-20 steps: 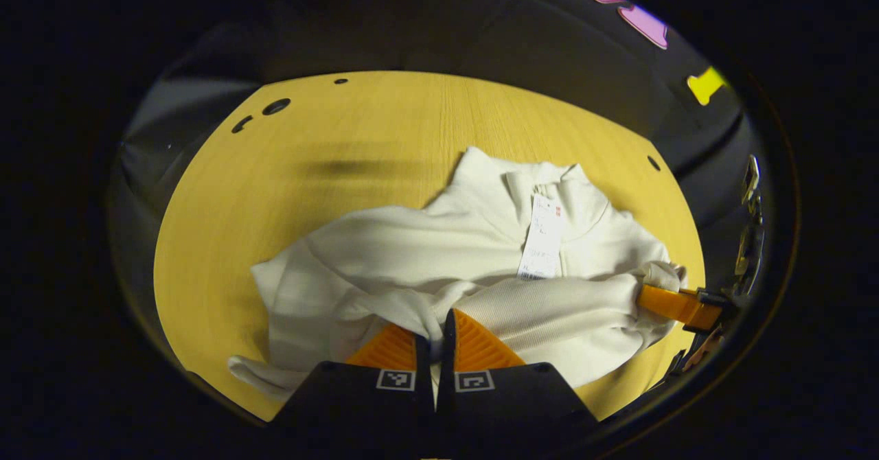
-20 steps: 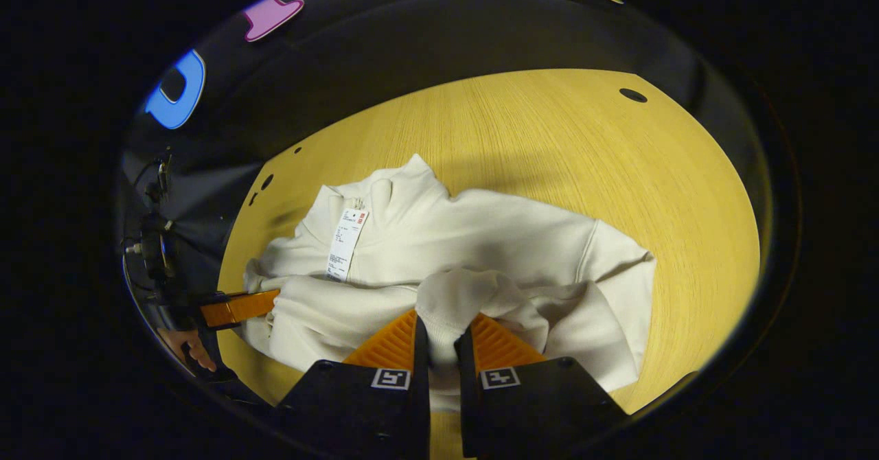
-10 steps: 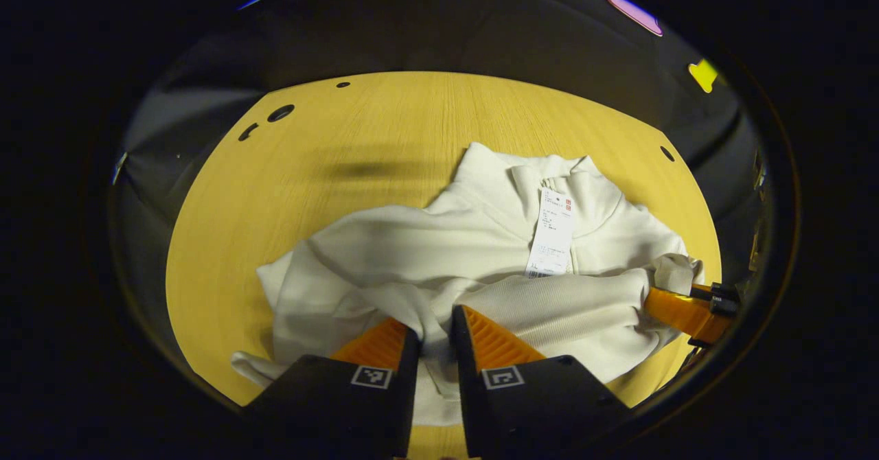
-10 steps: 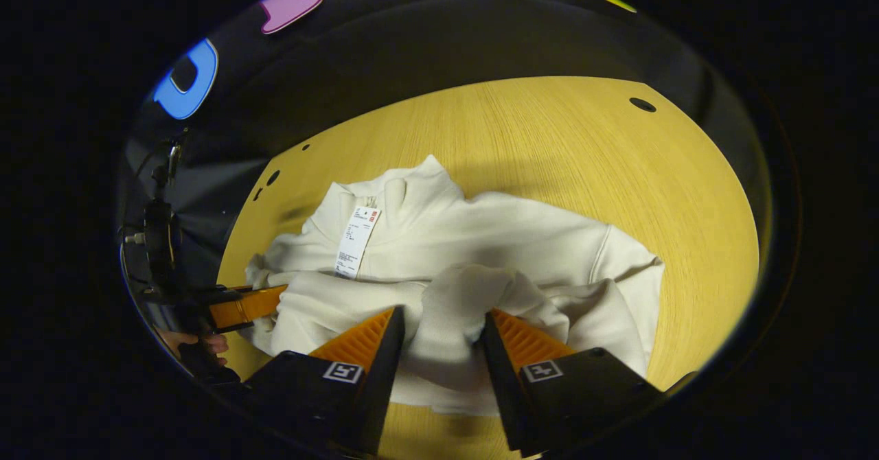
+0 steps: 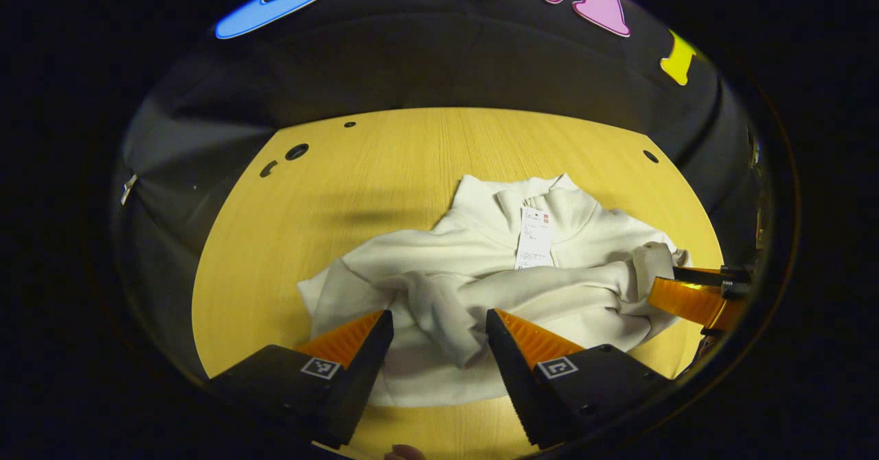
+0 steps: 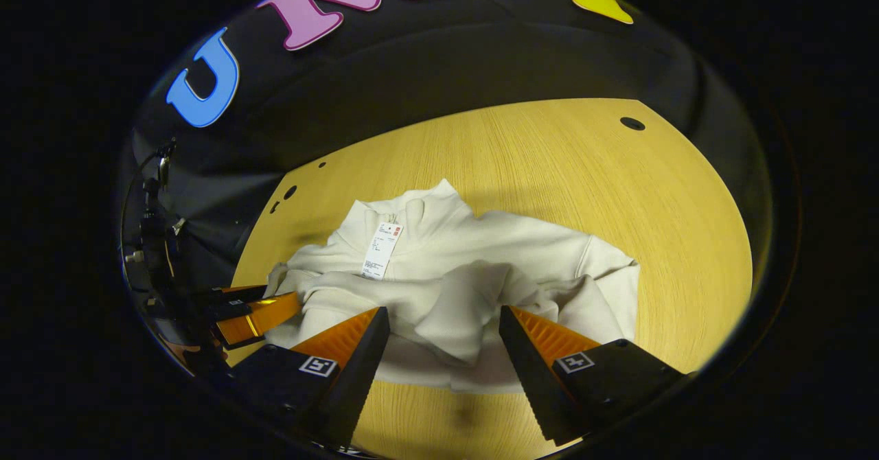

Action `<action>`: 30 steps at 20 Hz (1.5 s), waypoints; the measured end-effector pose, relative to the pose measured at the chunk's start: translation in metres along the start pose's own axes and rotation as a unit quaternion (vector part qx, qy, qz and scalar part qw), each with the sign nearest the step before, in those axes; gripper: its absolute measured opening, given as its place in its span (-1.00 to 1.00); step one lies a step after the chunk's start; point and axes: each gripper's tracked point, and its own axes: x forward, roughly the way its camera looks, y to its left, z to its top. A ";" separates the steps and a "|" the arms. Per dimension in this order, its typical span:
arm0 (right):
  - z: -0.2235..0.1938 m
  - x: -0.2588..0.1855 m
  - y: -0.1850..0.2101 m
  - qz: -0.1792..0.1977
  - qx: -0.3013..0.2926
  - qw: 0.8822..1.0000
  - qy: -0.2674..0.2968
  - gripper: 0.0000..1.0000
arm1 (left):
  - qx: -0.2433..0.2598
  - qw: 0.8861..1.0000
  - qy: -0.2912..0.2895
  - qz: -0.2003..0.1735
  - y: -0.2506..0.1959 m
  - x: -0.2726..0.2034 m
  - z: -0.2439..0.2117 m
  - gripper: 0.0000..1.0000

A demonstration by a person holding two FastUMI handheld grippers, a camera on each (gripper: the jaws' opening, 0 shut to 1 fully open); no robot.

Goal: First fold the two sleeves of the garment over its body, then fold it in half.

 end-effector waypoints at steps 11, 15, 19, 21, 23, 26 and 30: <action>-0.006 -0.070 0.022 0.037 -0.017 0.998 -0.045 0.98 | 0.018 0.998 -0.061 -0.007 -0.003 -0.070 -0.017 0.81; -0.020 -0.091 0.024 0.037 -0.013 0.997 -0.060 0.98 | 0.007 0.998 -0.067 -0.012 -0.010 -0.091 -0.040 0.80; -0.051 -0.101 0.026 0.034 -0.019 0.998 -0.058 0.98 | -0.012 0.998 -0.067 -0.012 -0.018 -0.105 -0.061 0.80; -0.065 -0.103 0.028 0.037 -0.030 0.998 -0.048 0.98 | -0.021 0.998 -0.060 -0.017 -0.022 -0.108 -0.074 0.80; -0.071 -0.104 0.030 0.038 -0.034 0.998 -0.043 0.98 | -0.019 0.998 -0.050 -0.017 -0.024 -0.107 -0.083 0.80; -0.068 -0.104 0.030 0.037 -0.037 0.998 -0.045 0.98 | -0.014 0.999 -0.043 -0.017 -0.025 -0.107 -0.086 0.80; -0.069 -0.104 0.030 0.036 -0.041 0.997 -0.046 0.98 | -0.011 0.999 -0.041 -0.019 -0.027 -0.105 -0.082 0.80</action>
